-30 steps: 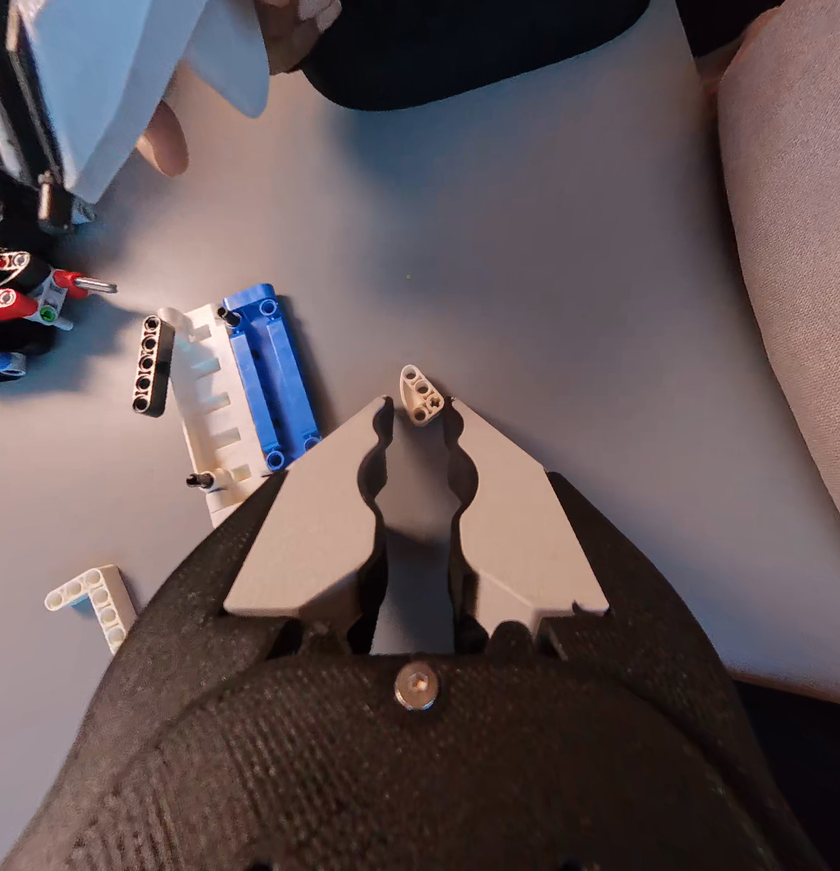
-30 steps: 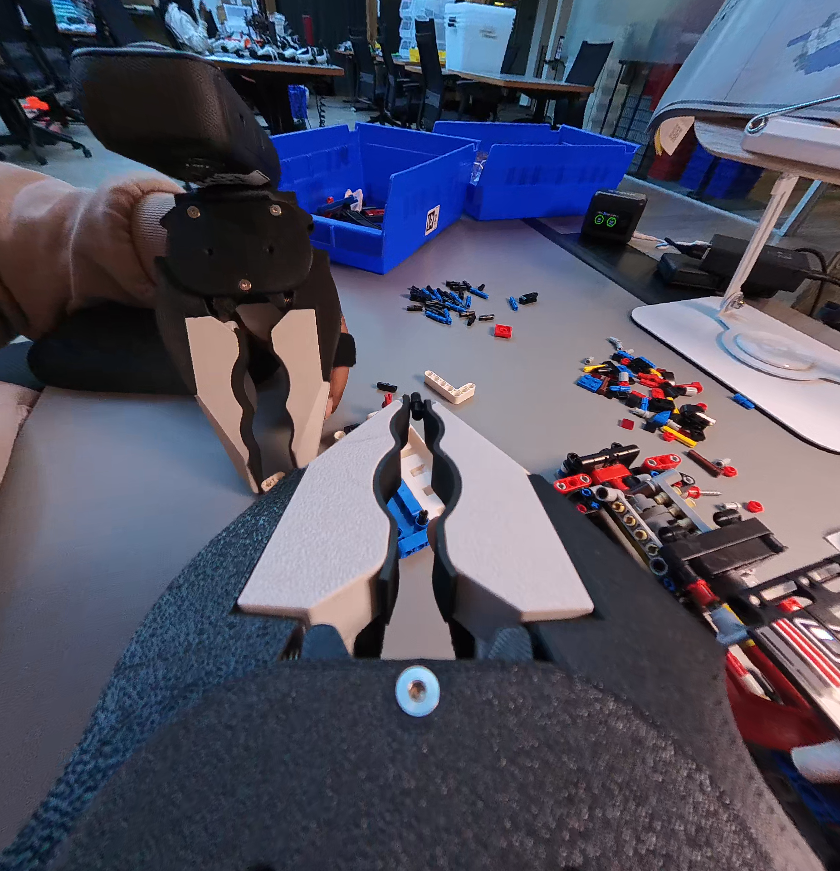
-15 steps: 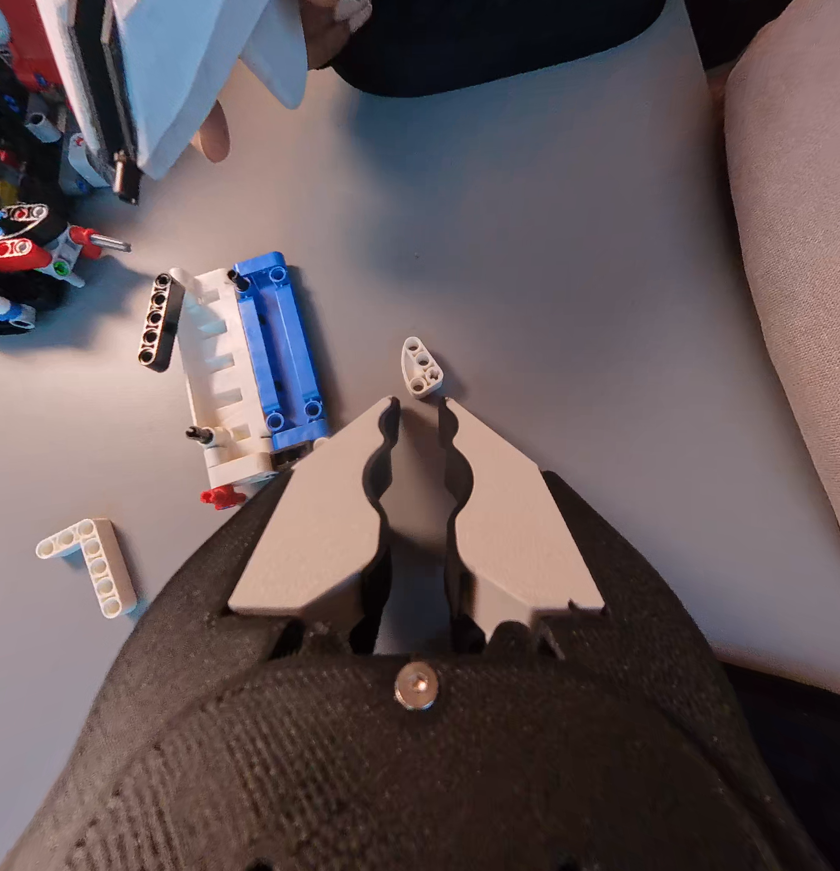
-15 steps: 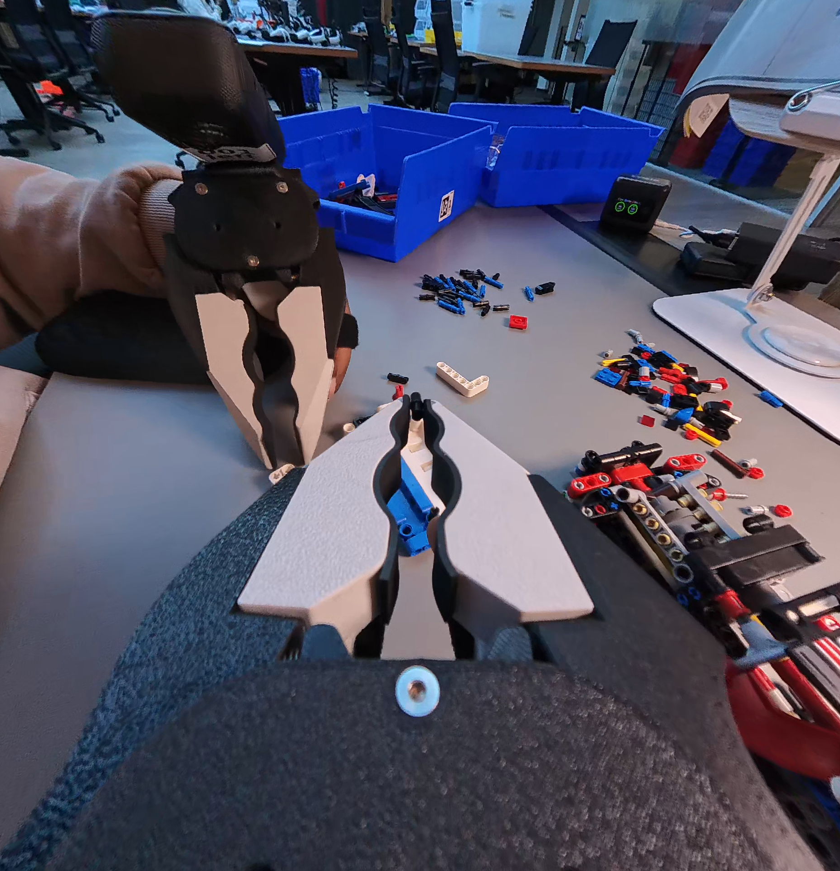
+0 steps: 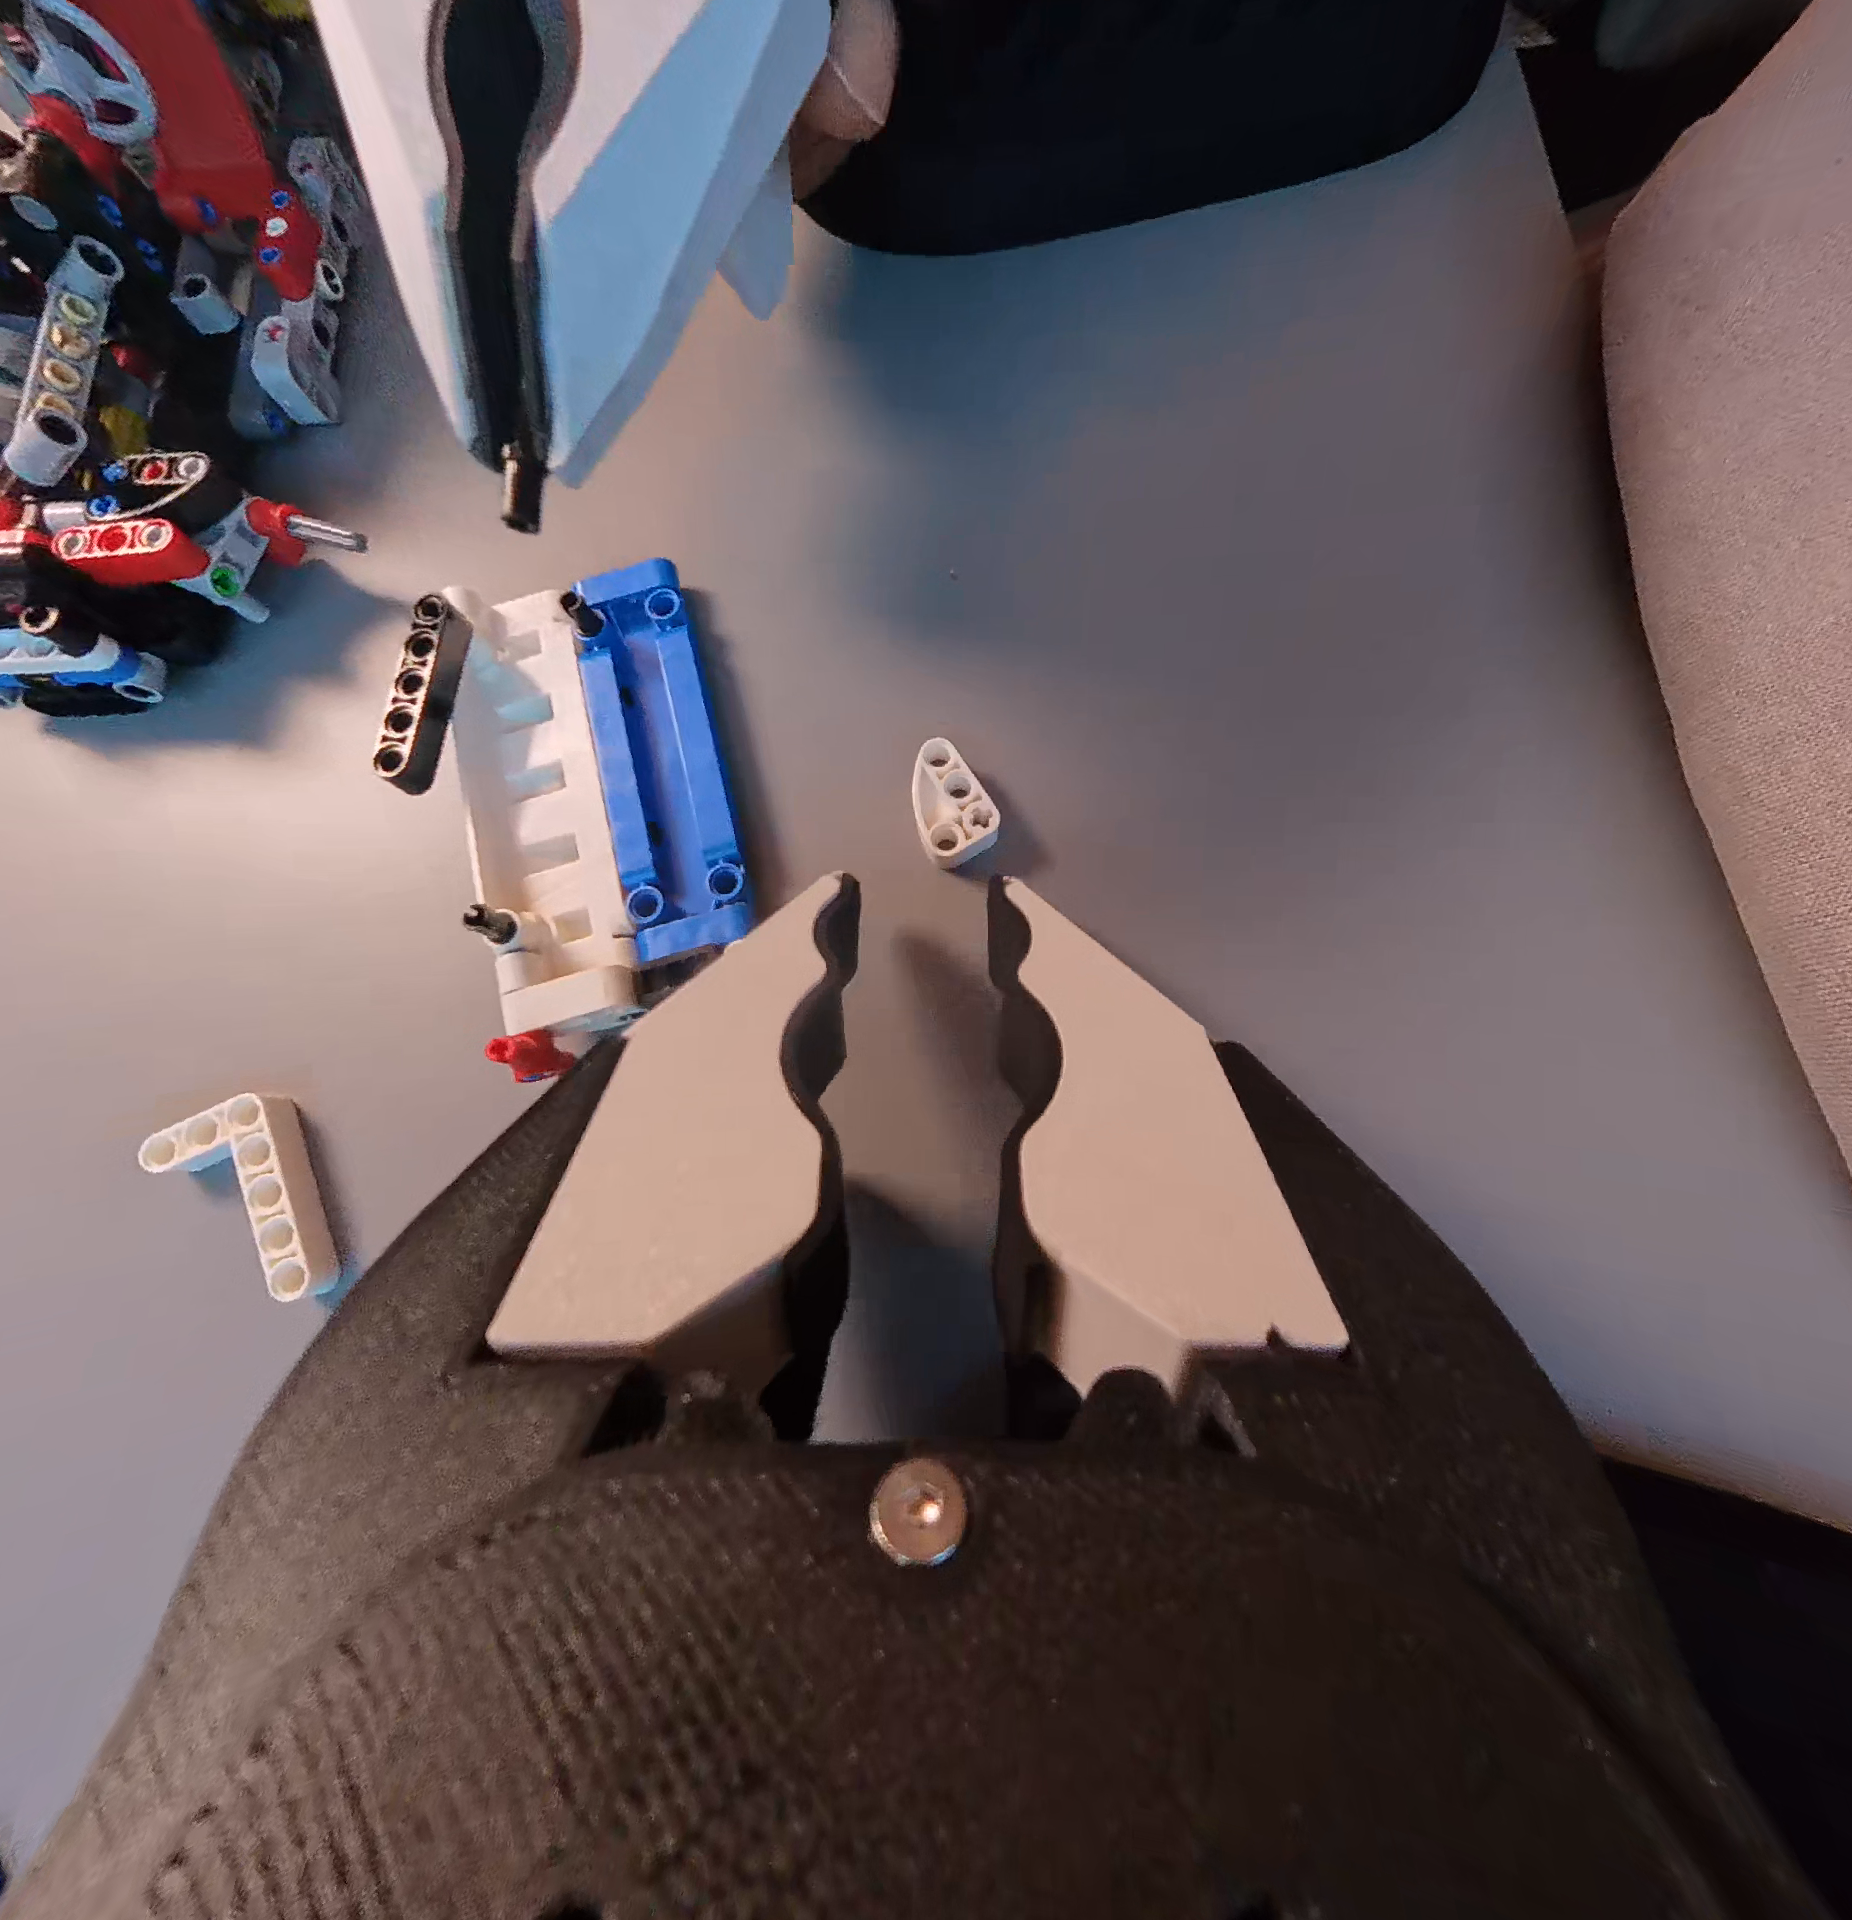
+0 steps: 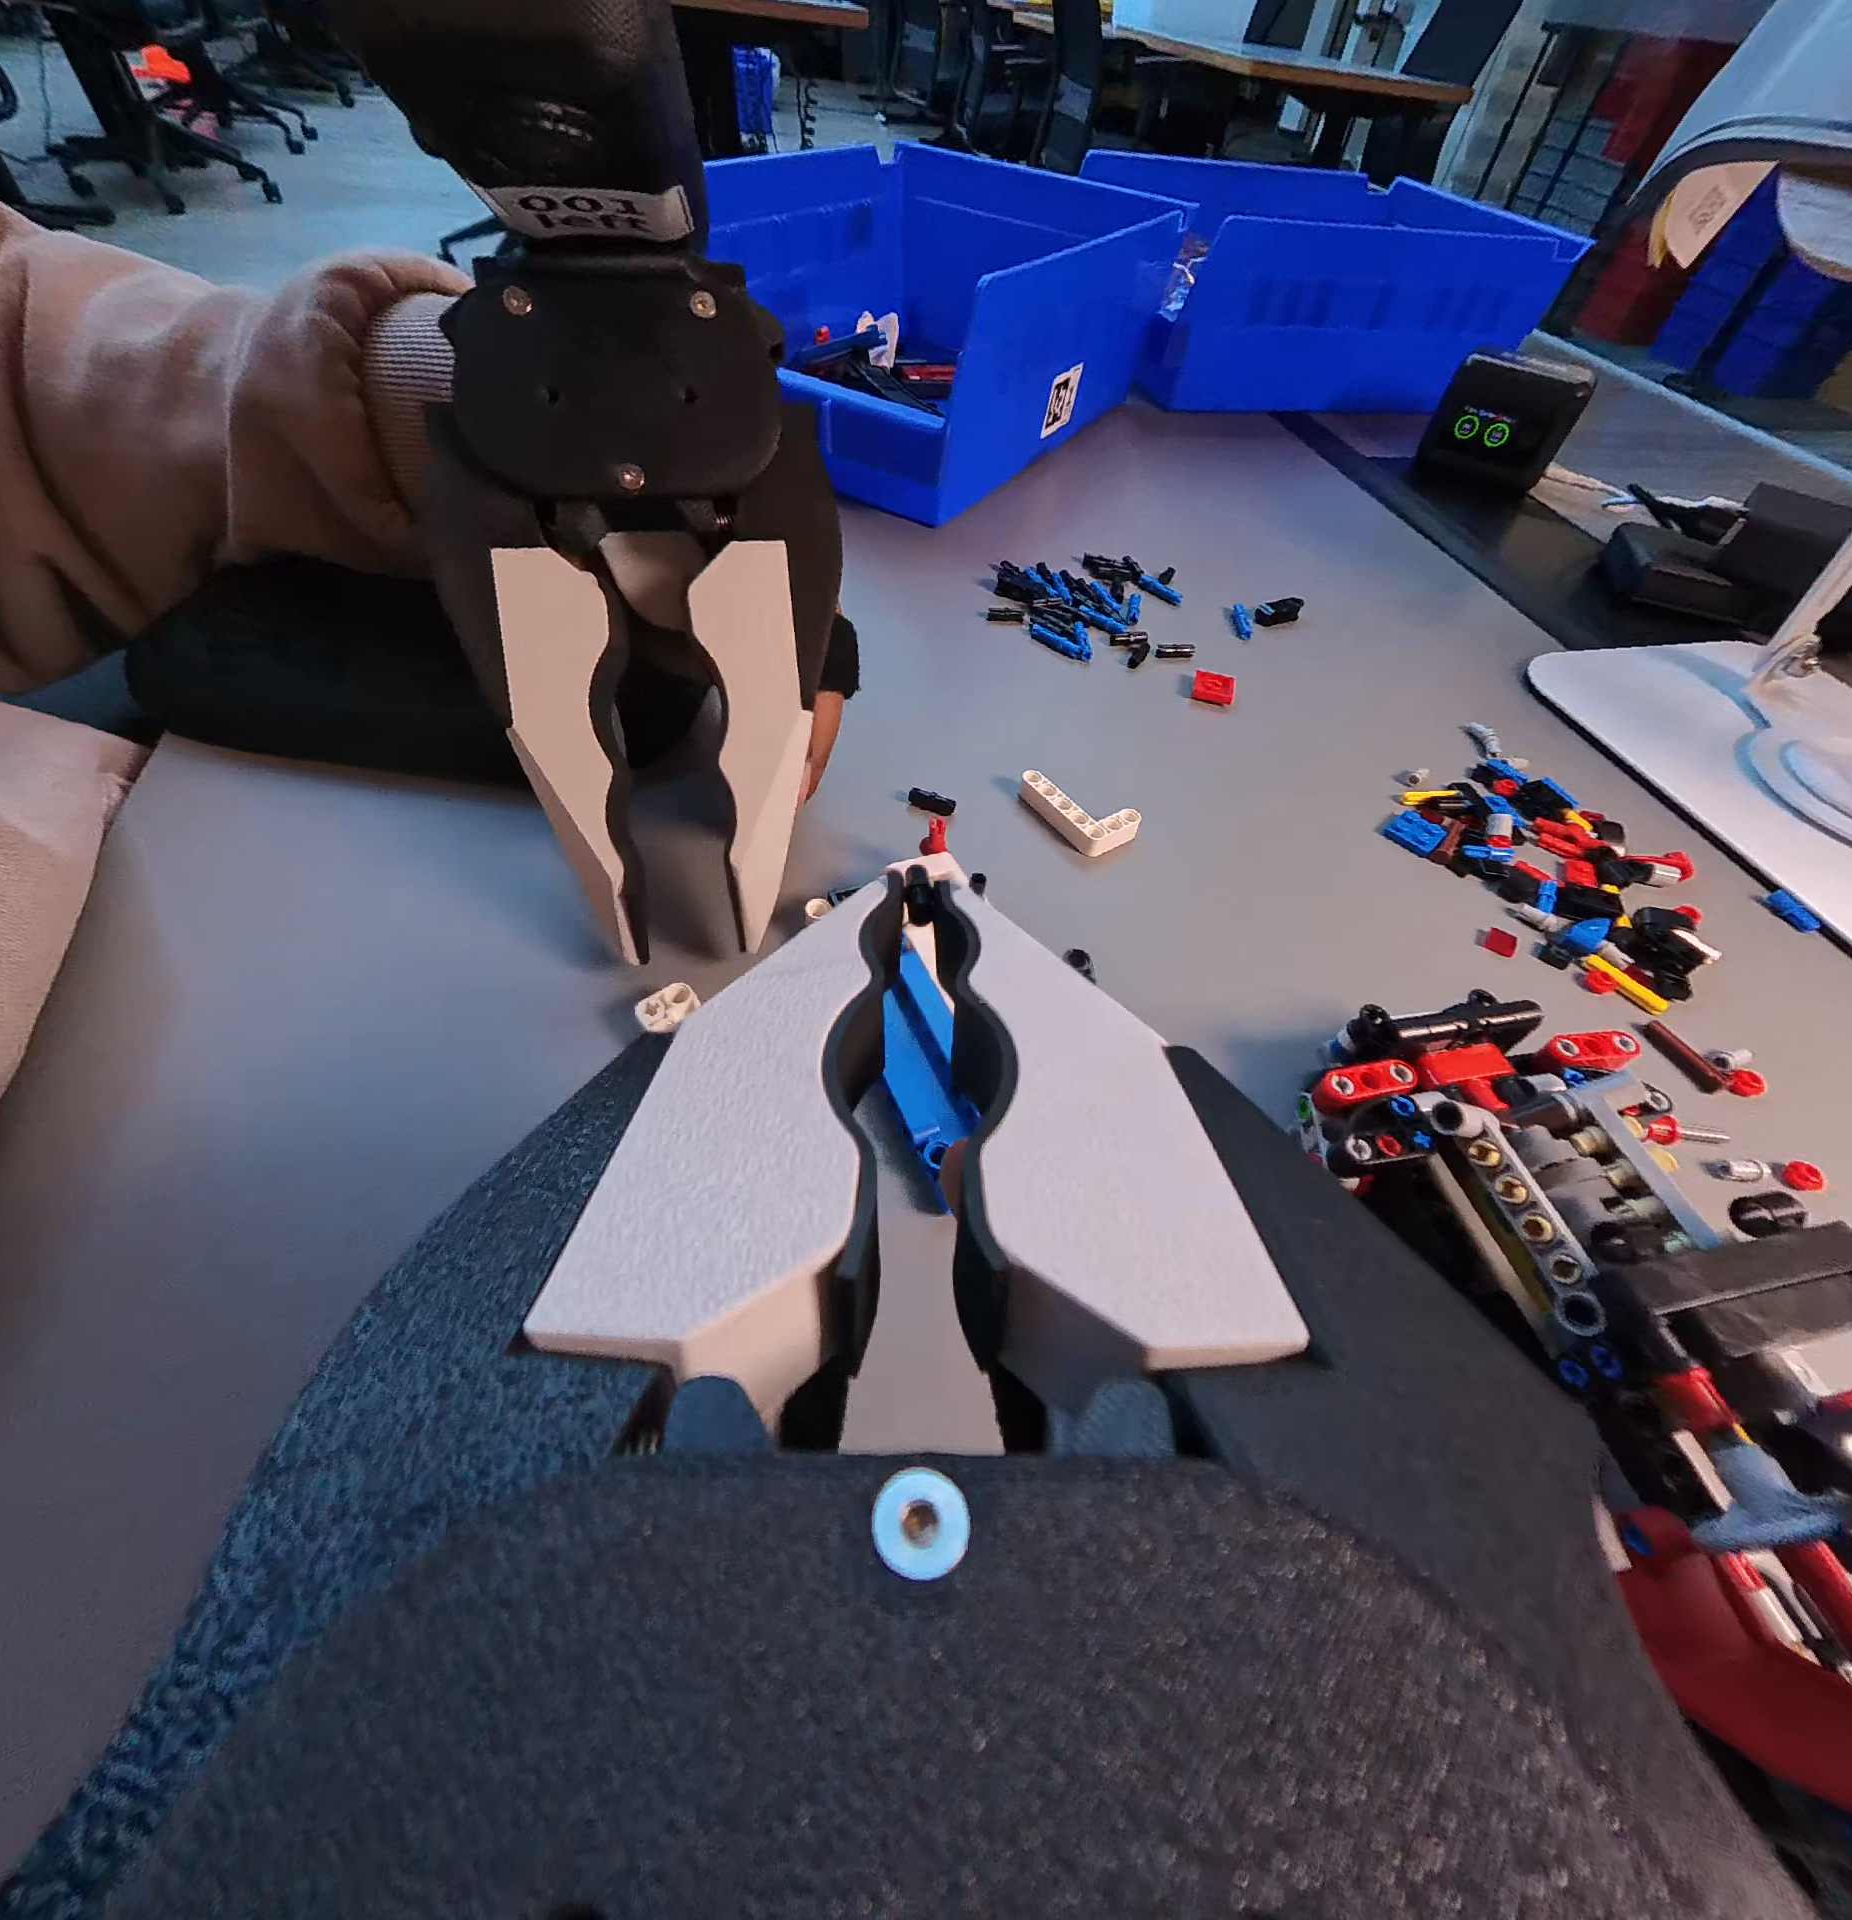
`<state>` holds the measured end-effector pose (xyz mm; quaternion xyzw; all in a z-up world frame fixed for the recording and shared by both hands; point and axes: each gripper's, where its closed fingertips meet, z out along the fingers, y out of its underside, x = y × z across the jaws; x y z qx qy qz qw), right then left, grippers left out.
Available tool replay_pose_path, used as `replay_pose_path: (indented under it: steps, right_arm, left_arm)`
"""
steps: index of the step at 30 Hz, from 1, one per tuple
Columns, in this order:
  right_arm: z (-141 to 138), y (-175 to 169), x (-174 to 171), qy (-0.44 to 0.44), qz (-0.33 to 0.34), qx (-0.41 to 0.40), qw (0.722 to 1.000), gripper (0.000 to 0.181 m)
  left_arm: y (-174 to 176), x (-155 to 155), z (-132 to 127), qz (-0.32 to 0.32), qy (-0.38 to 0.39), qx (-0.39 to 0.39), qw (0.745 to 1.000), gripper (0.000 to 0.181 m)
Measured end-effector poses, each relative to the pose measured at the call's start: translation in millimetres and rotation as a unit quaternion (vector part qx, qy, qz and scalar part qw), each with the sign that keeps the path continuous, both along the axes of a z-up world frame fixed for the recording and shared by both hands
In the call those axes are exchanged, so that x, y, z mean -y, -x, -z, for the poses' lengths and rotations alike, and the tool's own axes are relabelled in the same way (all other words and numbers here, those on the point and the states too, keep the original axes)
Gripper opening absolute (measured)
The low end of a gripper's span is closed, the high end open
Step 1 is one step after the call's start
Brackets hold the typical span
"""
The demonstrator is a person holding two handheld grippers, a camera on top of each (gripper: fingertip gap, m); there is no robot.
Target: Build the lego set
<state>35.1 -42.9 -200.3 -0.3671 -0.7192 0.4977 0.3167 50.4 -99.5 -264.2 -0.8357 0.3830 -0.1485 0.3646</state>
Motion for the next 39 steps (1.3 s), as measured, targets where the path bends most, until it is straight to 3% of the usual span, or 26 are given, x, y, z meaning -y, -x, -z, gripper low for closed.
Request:
replay_pose_path:
  steps: [5, 8, 11, 29, 39]
  right_arm:
    - [15.1, -15.4, 26.9, -0.045, -0.082, 0.062, 0.994, 0.003]
    - [37.4, -28.7, 38.5, -0.119, -0.126, 0.148, 0.974, 0.003]
    - [51.3, -30.6, 46.6, -0.178, -0.146, 0.185, 0.955, 0.003]
    - [62.3, -27.9, 49.6, -0.372, -0.207, 0.273, 0.862, 0.003]
    - [63.1, -26.5, 46.8, -0.388, -0.192, 0.315, 0.845, 0.003]
  left_arm:
    - [-8.4, -2.2, 4.7, 0.006, 0.007, -0.014, 1.0, 0.022]
    - [-13.2, -4.5, 5.4, 0.007, 0.009, -0.016, 1.0, 0.023]
    - [-14.3, -7.7, 6.1, -0.001, 0.006, -0.023, 1.0, 0.021]
    - [-14.9, -8.6, 5.5, 0.013, -0.031, -0.032, 0.999, 0.014]
    - [-14.0, -10.6, 4.0, 0.064, -0.084, -0.02, 0.994, 0.015]
